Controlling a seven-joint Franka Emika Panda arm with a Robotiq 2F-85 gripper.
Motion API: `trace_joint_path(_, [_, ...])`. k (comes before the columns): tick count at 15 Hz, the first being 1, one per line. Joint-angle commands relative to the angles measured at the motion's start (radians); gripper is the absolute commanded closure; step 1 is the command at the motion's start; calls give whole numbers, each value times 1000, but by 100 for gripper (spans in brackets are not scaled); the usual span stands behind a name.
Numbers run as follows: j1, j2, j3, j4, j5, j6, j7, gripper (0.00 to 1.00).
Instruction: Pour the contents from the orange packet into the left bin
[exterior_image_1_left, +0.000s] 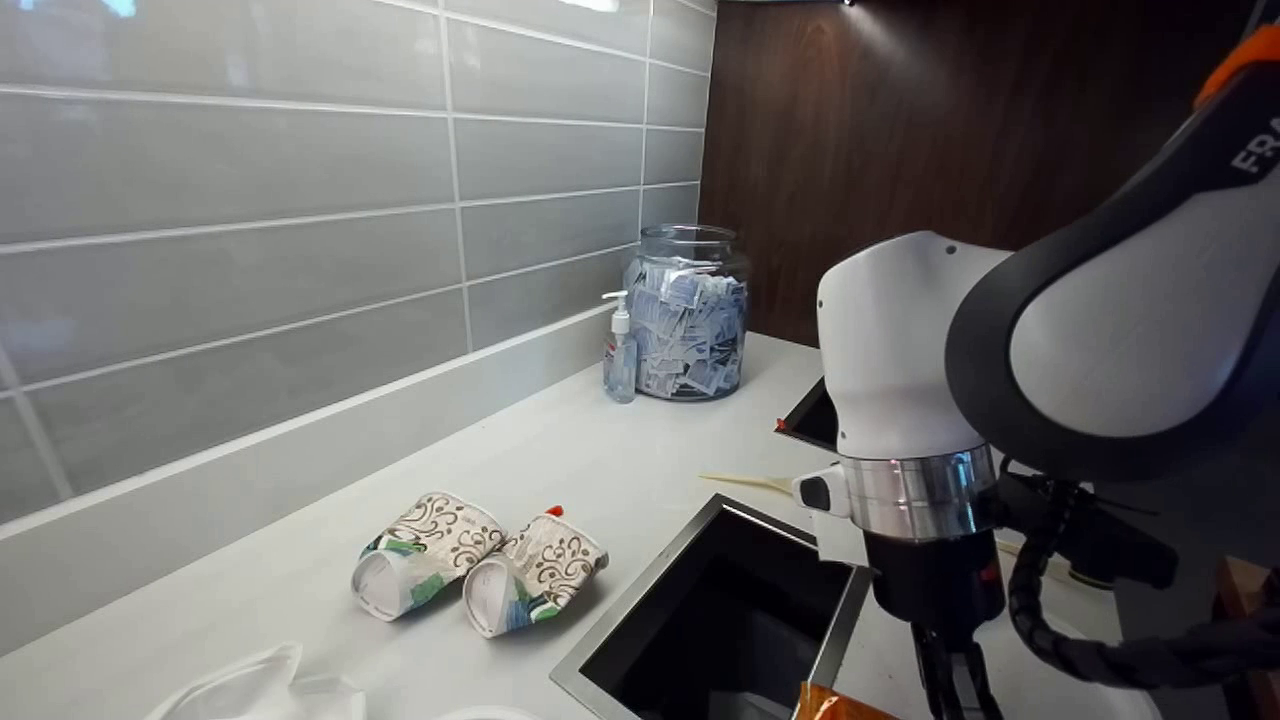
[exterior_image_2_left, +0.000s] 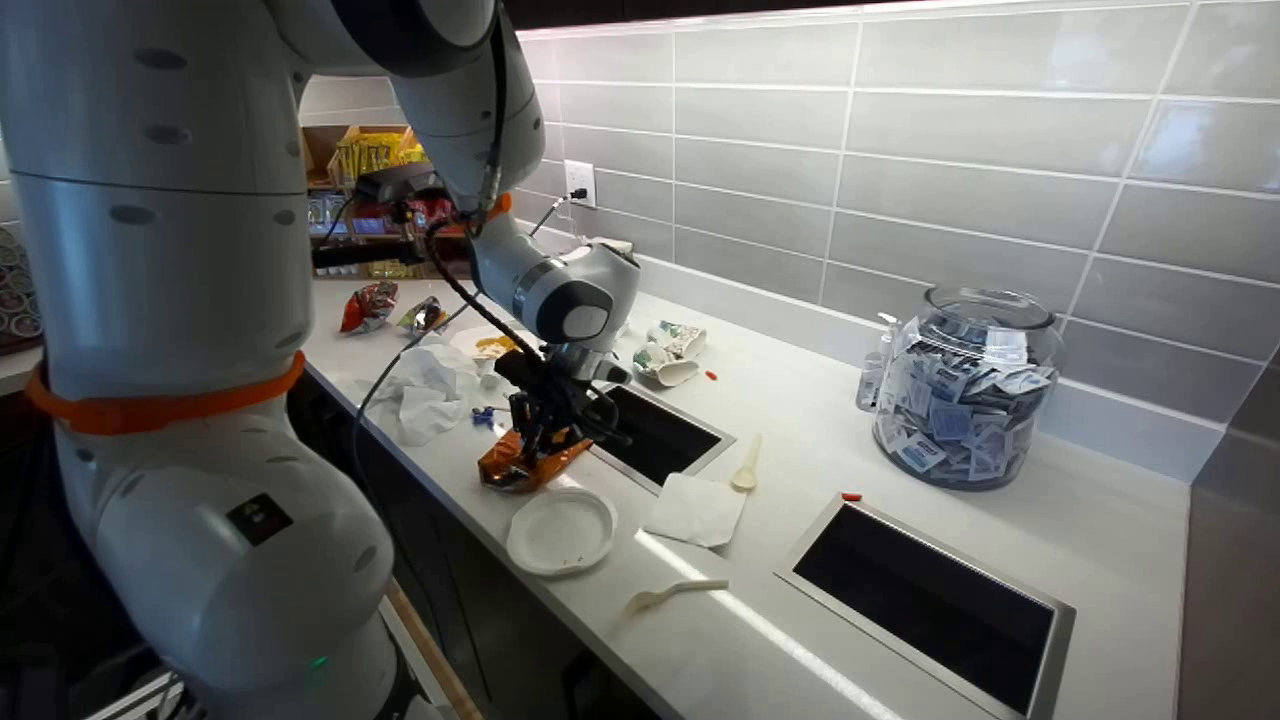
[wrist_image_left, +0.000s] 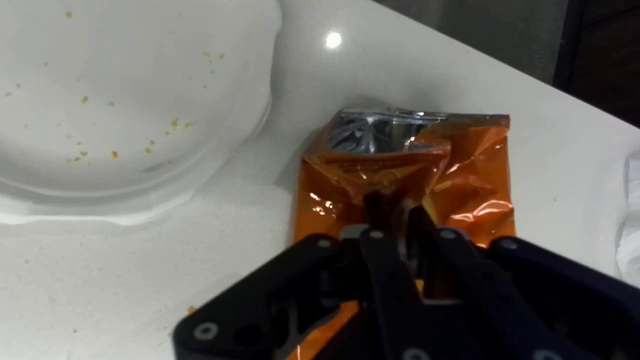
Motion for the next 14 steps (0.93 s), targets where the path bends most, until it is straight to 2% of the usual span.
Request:
trace_joint_path(1, [-26,-1,22,2,56,11,-58,100])
trace_joint_path(5, [-36,-45,32,-6,106,10,-111,100])
trace_joint_path(14, [-25,-160,22,-27,131,10,-135,100])
